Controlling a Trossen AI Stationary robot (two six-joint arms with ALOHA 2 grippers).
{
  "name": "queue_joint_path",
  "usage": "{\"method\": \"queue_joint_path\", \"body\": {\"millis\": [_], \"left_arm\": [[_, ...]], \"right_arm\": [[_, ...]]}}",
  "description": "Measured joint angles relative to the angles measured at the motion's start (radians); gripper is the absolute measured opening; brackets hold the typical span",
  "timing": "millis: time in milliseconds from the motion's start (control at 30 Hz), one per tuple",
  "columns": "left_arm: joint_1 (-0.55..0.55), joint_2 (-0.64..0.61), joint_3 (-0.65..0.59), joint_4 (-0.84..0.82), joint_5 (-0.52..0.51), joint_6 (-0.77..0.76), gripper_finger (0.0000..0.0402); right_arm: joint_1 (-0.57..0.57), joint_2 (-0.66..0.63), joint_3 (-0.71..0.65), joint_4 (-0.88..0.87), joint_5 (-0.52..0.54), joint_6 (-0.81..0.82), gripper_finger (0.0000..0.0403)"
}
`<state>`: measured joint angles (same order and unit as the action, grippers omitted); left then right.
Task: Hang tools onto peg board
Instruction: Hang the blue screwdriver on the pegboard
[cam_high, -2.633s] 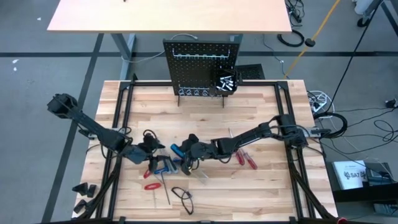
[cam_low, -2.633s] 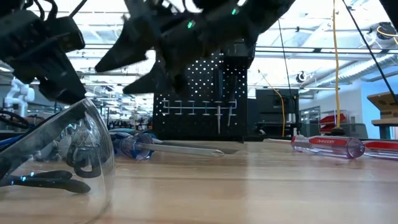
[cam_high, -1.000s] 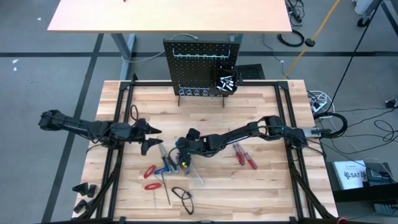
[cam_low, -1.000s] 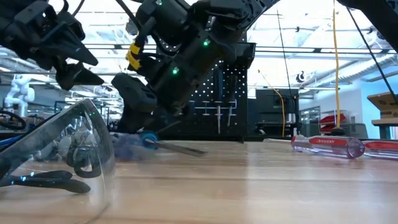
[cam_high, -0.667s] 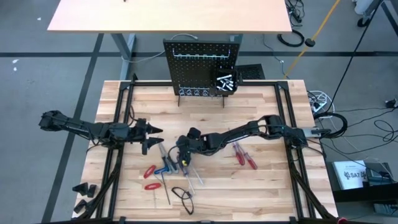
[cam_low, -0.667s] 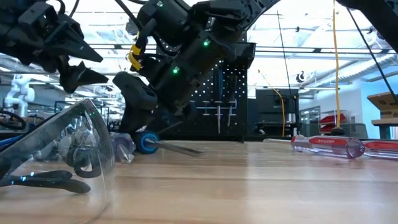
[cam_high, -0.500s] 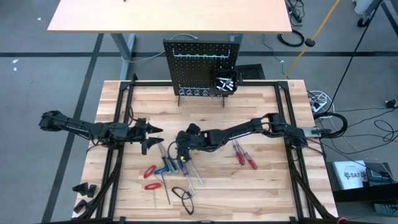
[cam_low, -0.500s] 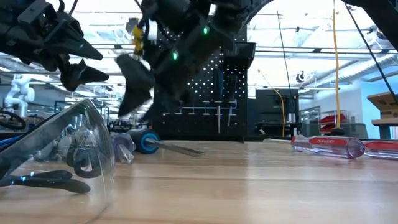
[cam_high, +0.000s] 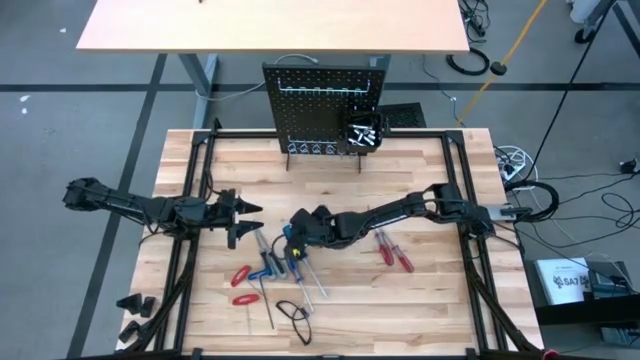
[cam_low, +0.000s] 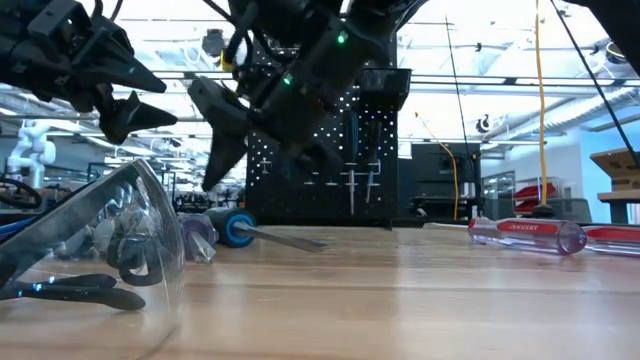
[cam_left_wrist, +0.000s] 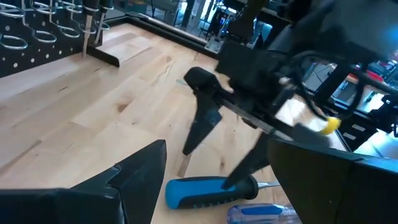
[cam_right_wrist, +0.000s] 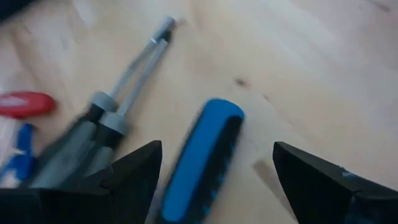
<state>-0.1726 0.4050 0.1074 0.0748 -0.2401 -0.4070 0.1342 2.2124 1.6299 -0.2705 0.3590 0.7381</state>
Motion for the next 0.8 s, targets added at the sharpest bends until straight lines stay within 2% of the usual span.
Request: {"method": "queue_joint_path", "body": {"millis": [167,400,600,700,800], "left_arm": [[0.000,0.000,0.000,-0.001,0.000,0.004,0.0286],[0.000,0.000,0.000,-0.002,0.005,0.002,0.0286],[0.000,0.000,0.000,0.000,0.005,-0.005,0.0286],[0.000,0.000,0.000,0.003,0.005,-0.006,0.0286],[0.000,0.000,0.000,0.012,0.005,-0.016,0.0286]], "right_arm": [[0.020,0.006,0.001,0.030,0.062,0.008,0.0298],[0.018,0.099,0.002,0.082,0.034,0.037,0.0297],[0.002,0.101,0.008,-0.023,0.036,0.085,0.0293],[-0.005,0.098,0.009,-0.063,0.028,0.085,0.0269],[-0.009,0.096,0.010,-0.108,0.010,0.078,0.0226]]}}
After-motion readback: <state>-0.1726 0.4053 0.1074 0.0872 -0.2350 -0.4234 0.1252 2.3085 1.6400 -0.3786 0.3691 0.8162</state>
